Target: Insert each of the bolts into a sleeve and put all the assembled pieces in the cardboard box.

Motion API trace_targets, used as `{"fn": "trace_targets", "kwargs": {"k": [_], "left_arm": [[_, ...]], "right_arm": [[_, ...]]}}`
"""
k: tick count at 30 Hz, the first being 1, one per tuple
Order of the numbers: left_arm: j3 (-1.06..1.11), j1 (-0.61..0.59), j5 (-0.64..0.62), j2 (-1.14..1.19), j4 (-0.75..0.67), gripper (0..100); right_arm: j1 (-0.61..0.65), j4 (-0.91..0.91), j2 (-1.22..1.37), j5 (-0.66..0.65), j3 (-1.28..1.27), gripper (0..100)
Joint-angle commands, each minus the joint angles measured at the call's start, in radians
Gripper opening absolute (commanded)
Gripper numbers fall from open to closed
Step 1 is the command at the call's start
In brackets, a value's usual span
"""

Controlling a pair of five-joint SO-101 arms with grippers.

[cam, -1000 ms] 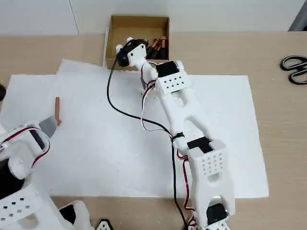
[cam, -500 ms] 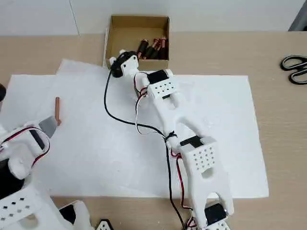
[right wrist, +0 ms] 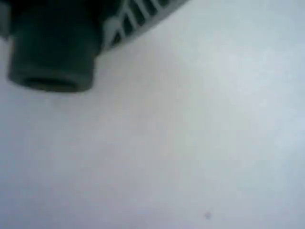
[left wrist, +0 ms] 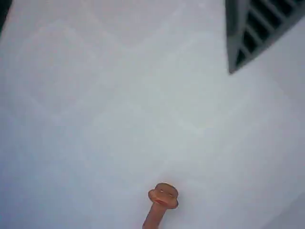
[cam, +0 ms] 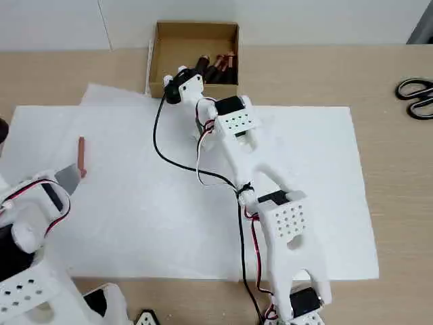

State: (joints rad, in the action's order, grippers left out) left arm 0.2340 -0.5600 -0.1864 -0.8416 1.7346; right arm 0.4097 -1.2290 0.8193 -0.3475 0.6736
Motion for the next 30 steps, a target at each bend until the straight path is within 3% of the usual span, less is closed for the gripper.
{"fn": "trace_targets", "kwargs": {"k": [1,14,24,30], "left_arm": [[-0.035,0.000,0.000,-0.011,0.011,30],[-0.033,0.002,0.000,-0.011,0.017,30],[0.062,0.000,0.005,-0.012,0.015,30],[0.062,0.000,0.005,-0.012,0.015,30]], "right_arm": [[-0.058,-0.105,-0.145,0.043,0.008,0.4],[-0.071,-0.475,-0.400,0.267,-0.002,0.4],[-0.068,-0.415,-0.255,0.290,-0.077,1.3],[-0.068,-0.384,-0.137,0.270,-0.078,10.1]]}}
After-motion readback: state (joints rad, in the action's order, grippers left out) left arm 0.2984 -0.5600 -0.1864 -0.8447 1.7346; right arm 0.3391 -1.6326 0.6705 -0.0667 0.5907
